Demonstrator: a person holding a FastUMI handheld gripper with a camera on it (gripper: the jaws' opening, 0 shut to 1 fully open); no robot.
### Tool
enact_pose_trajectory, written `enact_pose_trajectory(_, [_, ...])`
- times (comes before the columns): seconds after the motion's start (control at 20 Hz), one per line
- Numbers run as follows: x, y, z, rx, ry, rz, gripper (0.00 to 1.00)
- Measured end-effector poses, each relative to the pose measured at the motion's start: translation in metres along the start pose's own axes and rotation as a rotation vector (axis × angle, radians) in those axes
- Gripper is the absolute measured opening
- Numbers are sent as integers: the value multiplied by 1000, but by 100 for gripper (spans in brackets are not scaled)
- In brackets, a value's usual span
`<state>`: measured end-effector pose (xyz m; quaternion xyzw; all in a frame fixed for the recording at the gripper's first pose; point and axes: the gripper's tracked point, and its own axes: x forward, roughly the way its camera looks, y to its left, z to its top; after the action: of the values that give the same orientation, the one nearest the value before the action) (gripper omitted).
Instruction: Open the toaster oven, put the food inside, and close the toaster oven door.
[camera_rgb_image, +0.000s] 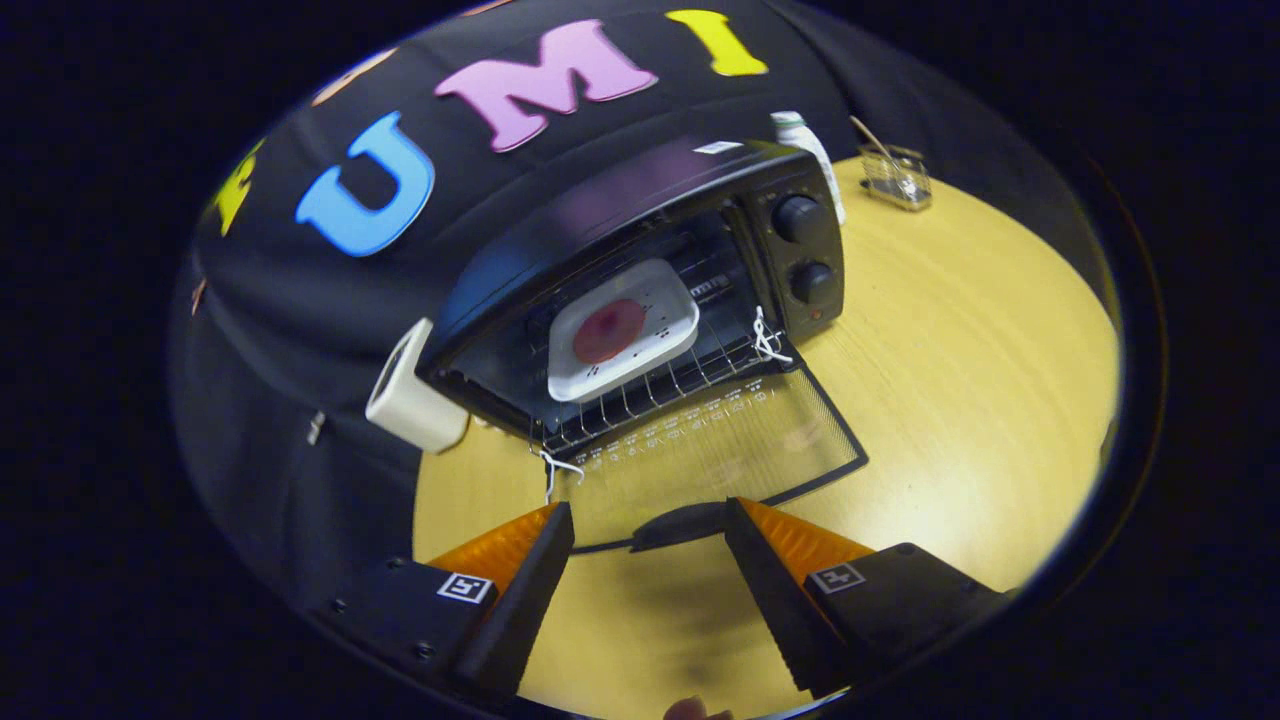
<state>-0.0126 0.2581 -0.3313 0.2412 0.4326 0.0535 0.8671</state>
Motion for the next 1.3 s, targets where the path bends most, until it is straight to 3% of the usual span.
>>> enact_pose_trajectory(0.2, [4, -5, -38, -215, 60, -52, 99])
enact_pose_trajectory(0.55, [40, -38, -68, -322, 136, -180, 99])
enact_pose_trajectory(0.8, [59, -51, -73, -353, 148, -242, 99])
enact_pose_trajectory(1.3, [62, -45, -66, -306, 128, -246, 99])
